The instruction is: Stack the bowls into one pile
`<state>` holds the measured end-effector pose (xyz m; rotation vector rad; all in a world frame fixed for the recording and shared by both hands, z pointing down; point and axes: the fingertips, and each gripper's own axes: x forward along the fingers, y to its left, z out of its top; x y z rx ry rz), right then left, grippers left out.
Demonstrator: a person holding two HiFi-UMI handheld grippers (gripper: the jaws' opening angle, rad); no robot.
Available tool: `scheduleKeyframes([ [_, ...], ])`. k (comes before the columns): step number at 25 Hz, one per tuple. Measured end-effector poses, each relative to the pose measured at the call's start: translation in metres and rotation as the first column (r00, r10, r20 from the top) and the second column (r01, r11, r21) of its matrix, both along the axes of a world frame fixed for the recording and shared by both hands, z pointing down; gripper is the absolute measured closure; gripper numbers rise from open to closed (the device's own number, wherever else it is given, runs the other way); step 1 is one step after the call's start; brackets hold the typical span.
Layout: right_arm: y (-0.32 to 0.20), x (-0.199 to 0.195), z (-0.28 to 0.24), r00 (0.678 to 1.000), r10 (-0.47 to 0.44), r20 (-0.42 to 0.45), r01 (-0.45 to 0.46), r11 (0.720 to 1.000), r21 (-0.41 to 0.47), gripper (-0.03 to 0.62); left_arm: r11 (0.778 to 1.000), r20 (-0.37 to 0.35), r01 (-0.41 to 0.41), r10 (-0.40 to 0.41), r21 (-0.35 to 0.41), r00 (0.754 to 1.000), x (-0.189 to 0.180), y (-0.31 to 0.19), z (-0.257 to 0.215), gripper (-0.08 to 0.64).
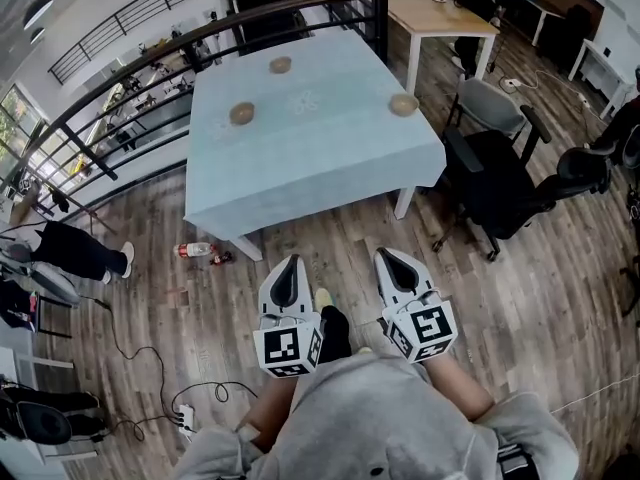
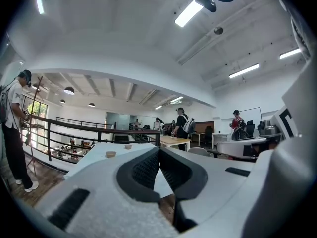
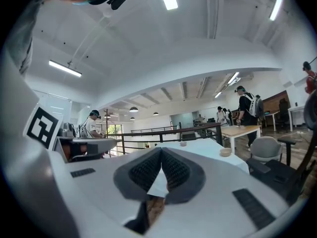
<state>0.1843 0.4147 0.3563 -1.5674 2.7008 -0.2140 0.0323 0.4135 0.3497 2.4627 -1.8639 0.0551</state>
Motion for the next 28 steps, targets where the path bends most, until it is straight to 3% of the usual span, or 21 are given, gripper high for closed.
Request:
scheduleKeyframes([
  [16, -0.092, -0.010, 0.006, 0.999, -0.028, -0.046, 0.027, 0.999, -0.028, 0.565, 0.999, 0.019, -0.039, 0.039, -0.017, 0.999, 0.004, -0.090, 0.004, 0.543],
  [22, -0.122, -0.022, 0.011, 0.999, -0.039, -0.024, 0.038, 0.998, -0.054, 0.565, 0.998, 0.028, -0.037, 0.039, -0.055, 0.999, -0.005, -0.120, 0.010, 0.543],
  [28, -0.156, -0.036, 0.010, 0.999, -0.045, -0.019, 0.044, 0.997, -0.067, 0.565, 0.999, 0.039, -0.022, 0.024, -0.044, 0.999, -0.021, -0.151, 0.000, 0.543],
])
